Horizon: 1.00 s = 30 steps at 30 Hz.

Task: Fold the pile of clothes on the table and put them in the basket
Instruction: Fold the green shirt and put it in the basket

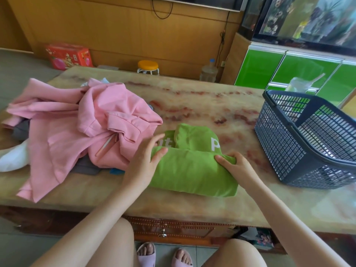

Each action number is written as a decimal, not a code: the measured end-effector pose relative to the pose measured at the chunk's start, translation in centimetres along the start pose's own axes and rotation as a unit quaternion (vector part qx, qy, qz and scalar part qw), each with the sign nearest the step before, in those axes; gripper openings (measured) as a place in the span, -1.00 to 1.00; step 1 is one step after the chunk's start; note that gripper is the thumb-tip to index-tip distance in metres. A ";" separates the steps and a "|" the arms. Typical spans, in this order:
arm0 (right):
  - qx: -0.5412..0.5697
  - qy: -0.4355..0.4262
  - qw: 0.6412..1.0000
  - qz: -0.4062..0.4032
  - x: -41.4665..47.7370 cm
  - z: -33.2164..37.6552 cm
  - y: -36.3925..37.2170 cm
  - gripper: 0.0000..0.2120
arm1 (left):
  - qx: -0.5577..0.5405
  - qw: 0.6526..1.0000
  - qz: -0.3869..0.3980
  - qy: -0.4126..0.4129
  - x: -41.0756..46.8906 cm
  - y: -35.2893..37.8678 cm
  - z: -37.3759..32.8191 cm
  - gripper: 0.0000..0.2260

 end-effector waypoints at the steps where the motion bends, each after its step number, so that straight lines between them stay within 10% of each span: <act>1: 0.016 0.002 1.000 -0.003 -0.2 -0.1 0.4 -0.53 | -0.040 0.998 0.025 -0.033 -1.0 0.7 0.1 -0.48; 14: 0.065 0.012 0.996 -0.055 -0.1 -0.2 3.4 -0.26 | -0.076 0.994 0.047 -0.058 -2.0 2.9 1.8 -0.68; 18: 0.086 -0.241 0.964 -0.068 -3.3 0.7 1.1 -0.28 | -0.052 0.996 0.065 -0.044 -1.8 2.9 2.4 -0.66; 22: -0.138 -0.378 0.914 0.059 -5.4 -0.9 1.3 -0.08 | -0.048 0.996 0.059 -0.039 -1.9 2.8 2.0 -0.71; 30: -0.144 -0.307 0.937 0.086 -3.4 -2.7 1.7 0.03 | 0.009 0.979 0.198 0.047 -3.2 1.8 2.2 -0.02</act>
Point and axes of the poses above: each hand's wrist, its own x-axis towards the middle knuckle, its own y-axis out of the palm, z = x × y, the point moved 5 cm from there along x, towards the middle knuckle, and after that the axes turned 5 degrees about y, right-handed, at the moved point
